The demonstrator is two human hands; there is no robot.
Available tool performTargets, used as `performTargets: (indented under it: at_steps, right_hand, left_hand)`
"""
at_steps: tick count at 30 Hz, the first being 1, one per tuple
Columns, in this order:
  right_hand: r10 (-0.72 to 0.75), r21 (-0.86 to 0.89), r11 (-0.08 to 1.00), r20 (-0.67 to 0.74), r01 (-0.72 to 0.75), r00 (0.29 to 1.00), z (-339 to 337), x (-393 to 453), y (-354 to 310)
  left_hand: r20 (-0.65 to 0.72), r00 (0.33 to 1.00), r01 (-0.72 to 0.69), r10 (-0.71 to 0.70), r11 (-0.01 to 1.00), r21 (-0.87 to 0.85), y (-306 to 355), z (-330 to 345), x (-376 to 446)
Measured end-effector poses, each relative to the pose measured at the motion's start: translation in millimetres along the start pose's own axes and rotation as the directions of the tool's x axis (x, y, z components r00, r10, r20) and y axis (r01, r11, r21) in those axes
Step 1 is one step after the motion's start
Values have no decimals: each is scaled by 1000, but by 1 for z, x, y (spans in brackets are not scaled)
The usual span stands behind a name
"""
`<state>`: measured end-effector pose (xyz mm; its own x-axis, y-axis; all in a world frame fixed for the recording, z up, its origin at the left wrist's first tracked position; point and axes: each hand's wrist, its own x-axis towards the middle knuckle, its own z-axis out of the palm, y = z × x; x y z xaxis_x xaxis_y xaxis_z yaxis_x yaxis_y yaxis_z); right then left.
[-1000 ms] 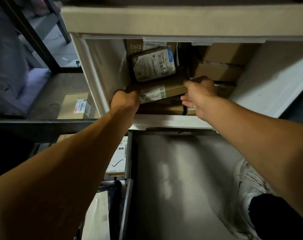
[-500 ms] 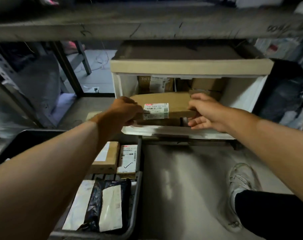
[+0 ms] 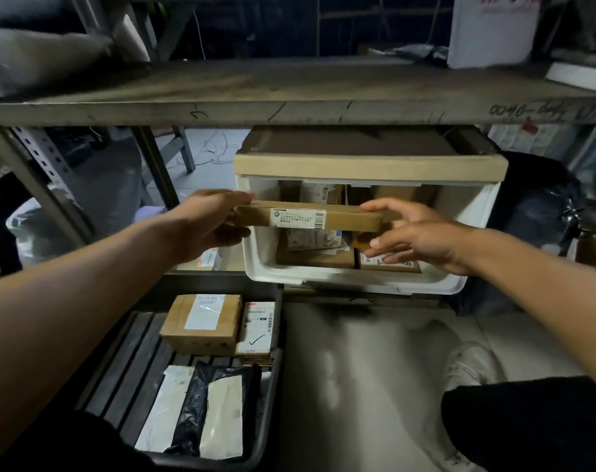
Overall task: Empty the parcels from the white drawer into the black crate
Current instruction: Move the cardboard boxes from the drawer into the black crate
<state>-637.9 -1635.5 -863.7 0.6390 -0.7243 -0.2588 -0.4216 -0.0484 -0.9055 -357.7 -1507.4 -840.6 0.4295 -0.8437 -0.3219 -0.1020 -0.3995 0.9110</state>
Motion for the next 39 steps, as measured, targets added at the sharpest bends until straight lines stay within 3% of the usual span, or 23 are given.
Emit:
performTargets:
  at_steps: [7,11,14,18,22,29,35,39]
  right_hand:
    - [-12,5,1000,-32,12,999,-3,19,13]
    - [-1,88,996,-109,11,994,-7,25,15]
    - [23,56,998,-164,-14,986,-7,27,14]
    - [66,134,990,-151,-45,986,-8,23,13]
    - [71,187,981,-130,-46,989,-5,16,13]
    - [81,203,979,-299,-20,951,0,18,12]
    - [52,301,953,-248,26,967,2,19,11]
    - [50,263,965,-233,13,971,1,19,11]
  left_hand:
    - [-87,995,43,-48,997,-58,-14,18,-2]
    - [-55,998,22,-21,1000,4,-17,19,-1]
    - [13,1000,-3,2,999,47,-17,16,-3]
    - [64,995,-84,80,995,54,-24,15,-5]
    - [7,990,-139,139,986,94,-28,18,-4]
    - [-145,983,-112,115,993,29,-28,27,-1]
    - [-191,978,-99,88,994,-49,-25,25,-1]
    - [-245,969,-77,35,984,-163,-23,21,0]
